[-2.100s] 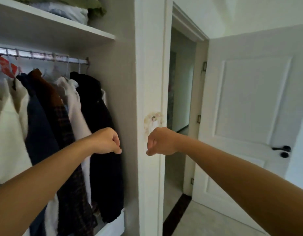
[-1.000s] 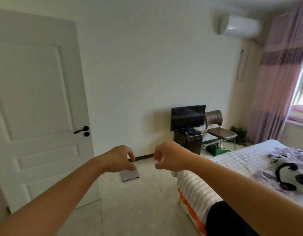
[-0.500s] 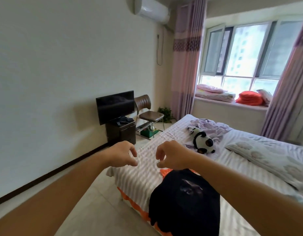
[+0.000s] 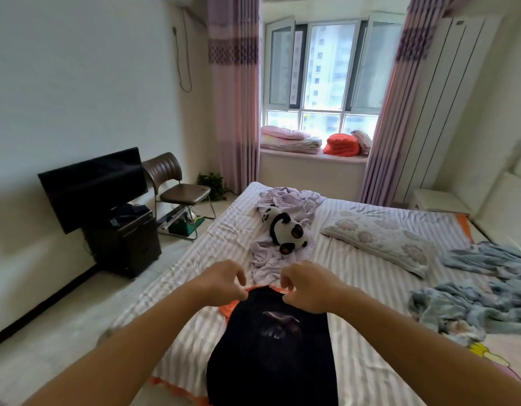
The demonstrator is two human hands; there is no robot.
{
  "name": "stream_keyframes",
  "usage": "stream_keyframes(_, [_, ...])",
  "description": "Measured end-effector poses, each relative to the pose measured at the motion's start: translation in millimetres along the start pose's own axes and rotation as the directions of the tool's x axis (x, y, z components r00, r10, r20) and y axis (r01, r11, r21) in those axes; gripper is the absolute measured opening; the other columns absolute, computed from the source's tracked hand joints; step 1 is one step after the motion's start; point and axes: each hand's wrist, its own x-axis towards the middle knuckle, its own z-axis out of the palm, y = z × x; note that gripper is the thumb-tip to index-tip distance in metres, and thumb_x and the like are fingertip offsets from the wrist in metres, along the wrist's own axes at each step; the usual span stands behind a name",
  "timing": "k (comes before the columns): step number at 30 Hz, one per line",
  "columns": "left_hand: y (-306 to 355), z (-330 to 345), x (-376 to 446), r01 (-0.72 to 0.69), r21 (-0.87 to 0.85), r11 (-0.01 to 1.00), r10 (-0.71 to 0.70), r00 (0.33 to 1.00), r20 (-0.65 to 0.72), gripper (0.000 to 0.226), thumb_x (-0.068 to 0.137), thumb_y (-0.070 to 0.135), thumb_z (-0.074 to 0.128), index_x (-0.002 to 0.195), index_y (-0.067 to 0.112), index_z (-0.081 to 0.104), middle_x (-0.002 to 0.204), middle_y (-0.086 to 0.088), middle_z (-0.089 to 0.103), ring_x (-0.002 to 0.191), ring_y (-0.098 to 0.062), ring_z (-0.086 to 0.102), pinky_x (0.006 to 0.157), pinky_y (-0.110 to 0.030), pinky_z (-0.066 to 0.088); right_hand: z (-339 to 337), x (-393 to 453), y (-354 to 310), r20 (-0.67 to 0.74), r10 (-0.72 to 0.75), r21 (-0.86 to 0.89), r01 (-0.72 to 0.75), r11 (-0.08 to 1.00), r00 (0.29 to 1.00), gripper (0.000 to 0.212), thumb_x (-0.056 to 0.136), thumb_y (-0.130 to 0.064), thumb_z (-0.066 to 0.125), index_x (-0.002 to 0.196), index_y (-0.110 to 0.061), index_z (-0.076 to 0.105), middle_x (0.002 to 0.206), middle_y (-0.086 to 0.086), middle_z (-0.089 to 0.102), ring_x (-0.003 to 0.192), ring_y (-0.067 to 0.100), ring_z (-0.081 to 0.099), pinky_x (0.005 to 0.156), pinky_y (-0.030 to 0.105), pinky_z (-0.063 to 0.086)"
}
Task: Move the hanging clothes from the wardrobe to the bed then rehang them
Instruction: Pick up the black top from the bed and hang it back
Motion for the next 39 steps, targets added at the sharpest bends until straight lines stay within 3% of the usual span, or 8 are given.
stream_keyframes(5, [-10.8,26.3,77.3,-0.034,0.055,0.998,0.03,0.998,0.063,0.023,0.084,0.025,0.071,0.106,0.021,0.064,0.095,0.006,0.054,0.084,-0.011,0.056,0.07,-0.021,0.043,17.1,34.8,55.9,0.021,0.07,-0.013,-0.069,0.998,0.997,0.024,0.086,-0.025,0.061,0.108,-0.015,0.064,0.101,-0.002,0.058,0.086,0.014,0.052,0.072,0.026,0.045])
stream_keyframes(9, [-19.6,42.8,142.7,-0.01,0.036,0.999,0.006,0.994,0.106,0.021,0.084,0.022,0.071,0.102,0.023,0.062,0.09,0.009,0.054,0.08,-0.008,0.057,0.067,-0.018,0.044,31.6,70.4,108.1,0.006,0.119,0.036,-0.119,0.992,0.993,0.024,0.089,-0.028,0.06,0.11,-0.018,0.06,0.107,-0.002,0.059,0.086,0.013,0.049,0.075,0.026,0.042])
stream_keyframes(14, [-27.7,56.7,213.2,0.004,0.02,1.0,-0.006,0.993,0.117,0.017,0.084,0.023,0.069,0.094,0.03,0.058,0.087,0.007,0.058,0.074,-0.008,0.058,0.061,-0.018,0.041,49.7,112.7,154.2,0.02,0.189,0.083,-0.19,0.978,0.982,0.024,0.09,-0.028,0.059,0.111,-0.017,0.061,0.107,0.0,0.061,0.092,0.018,0.059,0.077,0.028,0.048])
stream_keyframes(22, [-57.3,63.2,314.4,-0.009,0.014,1.0,0.007,0.991,0.135,0.016,0.085,0.026,0.067,0.097,0.032,0.059,0.091,0.008,0.06,0.079,-0.006,0.059,0.063,-0.017,0.041,82.3,193.2,202.2,0.015,0.278,0.081,-0.278,0.957,0.96,0.019,0.091,-0.026,0.055,0.108,-0.016,0.058,0.105,-0.001,0.062,0.09,0.02,0.06,0.079,0.033,0.052])
stream_keyframes(30, [-104.9,71.6,412.4,-0.054,0.028,0.998,0.049,0.988,0.147,0.023,0.087,0.023,0.063,0.11,0.023,0.063,0.087,0.007,0.054,0.076,-0.009,0.054,0.06,-0.02,0.039,124.7,271.6,232.9,-0.015,0.41,0.143,-0.404,0.903,0.912,0.022,0.093,-0.023,0.053,0.113,-0.018,0.059,0.111,-0.003,0.063,0.101,0.018,0.06,0.086,0.034,0.052])
stream_keyframes(34, [-126.1,86.9,448.8,-0.029,0.034,0.999,0.022,0.984,0.179,0.026,0.086,0.028,0.064,0.111,0.025,0.061,0.087,0.007,0.054,0.079,-0.012,0.058,0.065,-0.026,0.045,152.0,301.1,254.5,0.038,0.467,0.192,-0.465,0.864,0.884,0.022,0.092,-0.022,0.052,0.113,-0.019,0.06,0.11,-0.004,0.063,0.098,0.016,0.06,0.084,0.032,0.052])
stream_keyframes(39, [-153.5,123.6,494.9,0.019,0.007,1.0,-0.02,0.978,0.207,0.027,0.086,0.027,0.063,0.113,0.021,0.061,0.083,0.009,0.054,0.073,-0.007,0.055,0.057,-0.02,0.037,201.7,331.9,289.6,0.159,0.53,0.274,-0.553,0.787,0.833,0.02,0.09,-0.019,0.055,0.11,-0.019,0.062,0.108,-0.004,0.064,0.095,0.015,0.062,0.083,0.03,0.053])
